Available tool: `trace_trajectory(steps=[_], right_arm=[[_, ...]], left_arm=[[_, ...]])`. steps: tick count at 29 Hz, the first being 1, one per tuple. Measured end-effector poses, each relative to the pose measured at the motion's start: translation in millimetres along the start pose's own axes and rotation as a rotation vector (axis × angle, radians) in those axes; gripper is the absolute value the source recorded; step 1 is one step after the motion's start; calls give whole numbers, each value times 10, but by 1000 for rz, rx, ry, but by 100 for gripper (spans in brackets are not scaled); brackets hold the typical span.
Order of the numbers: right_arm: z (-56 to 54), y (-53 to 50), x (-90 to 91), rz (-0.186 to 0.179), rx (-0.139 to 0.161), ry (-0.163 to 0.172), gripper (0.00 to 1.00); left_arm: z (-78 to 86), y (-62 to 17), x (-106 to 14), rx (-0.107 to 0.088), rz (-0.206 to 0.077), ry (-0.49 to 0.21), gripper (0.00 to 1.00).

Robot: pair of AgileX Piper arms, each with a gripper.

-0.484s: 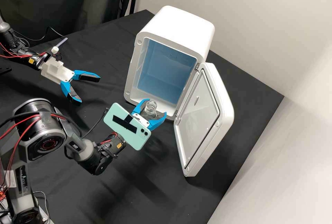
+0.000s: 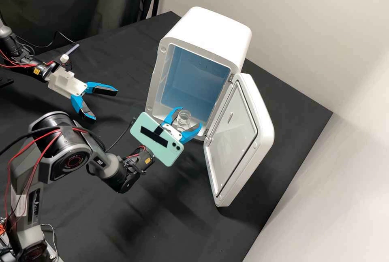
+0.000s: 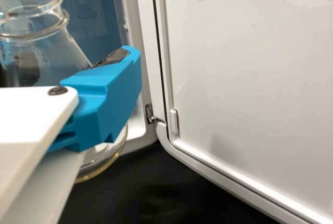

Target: Place the flask in the incubator

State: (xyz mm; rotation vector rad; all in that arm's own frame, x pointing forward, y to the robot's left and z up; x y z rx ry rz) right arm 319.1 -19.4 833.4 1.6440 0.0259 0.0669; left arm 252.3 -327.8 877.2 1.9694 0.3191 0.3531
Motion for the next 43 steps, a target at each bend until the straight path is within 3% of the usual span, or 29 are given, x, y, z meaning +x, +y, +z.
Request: trace_trajectory(steps=[5, 10, 12, 15, 25, 32, 38, 43], right_arm=[[-36, -18, 157, 4, 3, -4, 0], [-93, -83, 304, -18, 6, -6, 0], [-120, -122, 365, -33, 0, 1, 0], [-157, -174, 459, -51, -32, 5, 0], [-274, -271, 707, -65, -44, 0, 0], [-287, -312, 846, -79, -60, -9, 0], [-276, -350, 993, -98, -59, -33, 0], [-311, -343, 1106, -99, -58, -34, 0]], left_arm=[[2, 5, -2, 0, 2, -1, 100], [2, 5, -2, 0, 2, -1, 100], [2, 5, -2, 0, 2, -1, 100], [2, 5, -2, 0, 2, -1, 100], [2, 5, -2, 0, 2, -1, 100], [2, 5, -2, 0, 2, -1, 100], [2, 5, -2, 0, 2, -1, 100], [-13, 9, -4, -1, 3, 5, 100]])
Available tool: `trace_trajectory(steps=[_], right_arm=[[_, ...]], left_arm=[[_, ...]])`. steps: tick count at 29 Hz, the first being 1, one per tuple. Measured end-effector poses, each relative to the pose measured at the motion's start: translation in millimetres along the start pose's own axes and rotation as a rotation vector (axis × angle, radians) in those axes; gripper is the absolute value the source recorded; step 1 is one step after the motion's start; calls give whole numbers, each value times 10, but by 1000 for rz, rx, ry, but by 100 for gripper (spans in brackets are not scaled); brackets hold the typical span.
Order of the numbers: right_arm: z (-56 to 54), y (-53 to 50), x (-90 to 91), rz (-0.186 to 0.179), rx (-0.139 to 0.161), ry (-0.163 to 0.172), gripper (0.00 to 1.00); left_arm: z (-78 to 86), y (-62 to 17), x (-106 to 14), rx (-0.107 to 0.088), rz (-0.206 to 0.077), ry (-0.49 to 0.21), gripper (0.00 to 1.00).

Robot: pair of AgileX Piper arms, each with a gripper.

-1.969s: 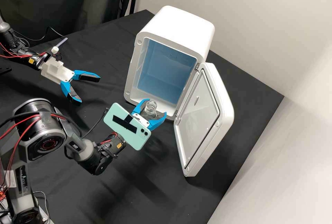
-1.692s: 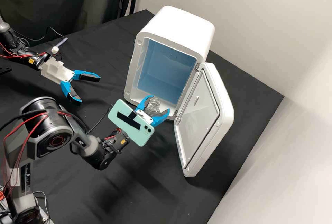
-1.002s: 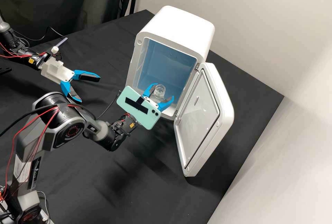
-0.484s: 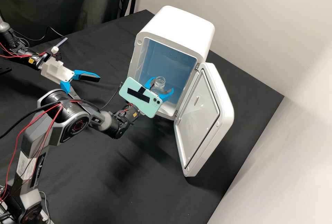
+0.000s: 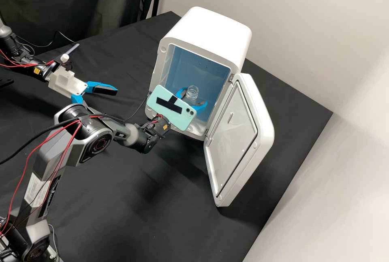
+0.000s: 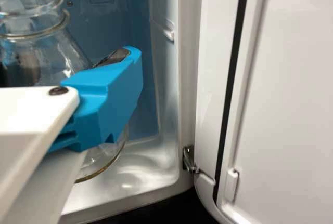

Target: Place the flask in the incubator

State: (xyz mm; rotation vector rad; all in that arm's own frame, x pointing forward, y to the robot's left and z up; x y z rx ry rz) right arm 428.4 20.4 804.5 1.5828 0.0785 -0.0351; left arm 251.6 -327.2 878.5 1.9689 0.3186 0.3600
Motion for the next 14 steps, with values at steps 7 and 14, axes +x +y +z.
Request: trace_trajectory(steps=[7, 14], right_arm=[[-69, 22, 145, -3, 2, -1, 0], [-157, 92, 239, -5, -2, -2, 0]], left_arm=[[-7, 2, -1, 0, 1, 2, 100], [-1, 18, -7, 1, 7, 1, 100]])
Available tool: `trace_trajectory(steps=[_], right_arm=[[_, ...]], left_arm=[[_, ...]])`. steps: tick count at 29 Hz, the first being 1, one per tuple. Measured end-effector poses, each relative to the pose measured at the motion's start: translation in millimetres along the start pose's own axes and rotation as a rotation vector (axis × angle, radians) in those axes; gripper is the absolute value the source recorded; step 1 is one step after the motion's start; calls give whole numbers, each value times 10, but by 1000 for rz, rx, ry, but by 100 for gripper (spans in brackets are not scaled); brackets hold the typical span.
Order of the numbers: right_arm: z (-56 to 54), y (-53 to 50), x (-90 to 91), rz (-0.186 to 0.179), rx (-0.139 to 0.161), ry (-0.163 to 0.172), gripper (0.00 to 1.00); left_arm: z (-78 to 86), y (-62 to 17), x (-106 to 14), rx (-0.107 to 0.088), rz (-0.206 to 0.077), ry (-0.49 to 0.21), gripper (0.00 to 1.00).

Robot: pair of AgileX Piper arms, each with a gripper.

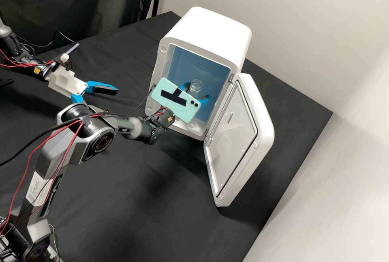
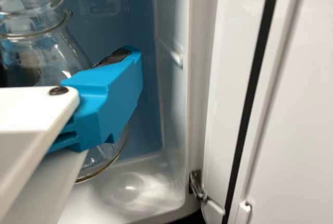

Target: Place the flask in the incubator

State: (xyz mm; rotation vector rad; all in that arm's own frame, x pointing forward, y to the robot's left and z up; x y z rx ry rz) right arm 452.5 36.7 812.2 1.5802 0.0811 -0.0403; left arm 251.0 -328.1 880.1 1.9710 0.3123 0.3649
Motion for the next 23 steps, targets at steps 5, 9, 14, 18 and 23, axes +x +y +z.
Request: trace_trajectory(steps=[5, 9, 14, 18, 23], right_arm=[[-114, 4, 102, -3, -3, 21, 0], [-142, -50, 198, -24, -5, 14, 0], [-171, -122, 300, -55, -8, 0, 0], [-207, -125, 382, -53, -9, 9, 0], [-240, -89, 457, -44, -11, 15, 0]], left_arm=[[6, 16, -6, 1, 6, -2, 100], [9, 26, -10, 2, 10, -3, 100], [9, 26, -10, 2, 10, -3, 100], [8, 27, -10, 2, 10, -2, 100], [3, 28, -11, 1, 11, -1, 100]])
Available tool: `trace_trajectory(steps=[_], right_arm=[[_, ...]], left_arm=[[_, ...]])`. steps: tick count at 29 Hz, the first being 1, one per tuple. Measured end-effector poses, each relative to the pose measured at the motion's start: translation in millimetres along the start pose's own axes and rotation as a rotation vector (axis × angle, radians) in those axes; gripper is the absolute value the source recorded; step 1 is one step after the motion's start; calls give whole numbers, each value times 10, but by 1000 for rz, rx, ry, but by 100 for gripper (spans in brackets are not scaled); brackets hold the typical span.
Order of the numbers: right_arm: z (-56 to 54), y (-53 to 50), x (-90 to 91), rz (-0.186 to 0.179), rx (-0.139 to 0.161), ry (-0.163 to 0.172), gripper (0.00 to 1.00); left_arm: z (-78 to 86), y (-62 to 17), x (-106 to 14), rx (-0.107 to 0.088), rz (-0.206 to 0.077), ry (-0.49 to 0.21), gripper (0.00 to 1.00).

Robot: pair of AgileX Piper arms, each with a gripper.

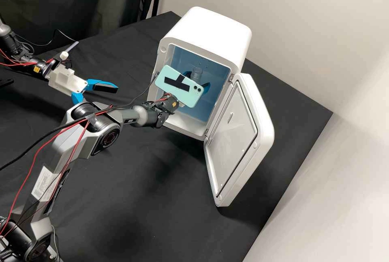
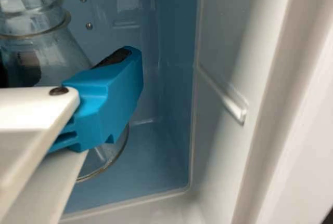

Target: Place the flask in the incubator

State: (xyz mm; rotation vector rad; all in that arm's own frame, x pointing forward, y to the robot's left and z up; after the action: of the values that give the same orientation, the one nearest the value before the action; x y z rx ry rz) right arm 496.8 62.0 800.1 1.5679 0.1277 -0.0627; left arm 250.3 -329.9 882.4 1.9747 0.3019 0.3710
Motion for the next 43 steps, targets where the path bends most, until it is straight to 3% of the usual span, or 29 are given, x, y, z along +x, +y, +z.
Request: trace_trajectory(steps=[4, 9, 15, 29, 34, 39, 43], right_arm=[[-4, 10, 68, 7, -1, 5, 0], [47, -33, 129, -12, -1, -18, 0], [37, -19, 158, -14, -2, -21, 0], [23, -14, 191, -9, 4, -14, 0], [63, -152, 232, -36, 0, -19, 0], [177, -342, 295, -87, -6, -54, 0], [245, -439, 314, -114, -6, -78, 0]], left_arm=[[0, 0, 0, 0, 0, 0, 100], [0, 0, 0, 0, 0, 0, 100], [0, 0, 0, 0, 0, 0, 100], [-8, 2, -1, -1, 1, 3, 100], [-8, 2, -1, -1, 1, 3, 100], [-17, 5, -2, -1, 2, 6, 100], [-17, 5, -2, -1, 2, 6, 100]])
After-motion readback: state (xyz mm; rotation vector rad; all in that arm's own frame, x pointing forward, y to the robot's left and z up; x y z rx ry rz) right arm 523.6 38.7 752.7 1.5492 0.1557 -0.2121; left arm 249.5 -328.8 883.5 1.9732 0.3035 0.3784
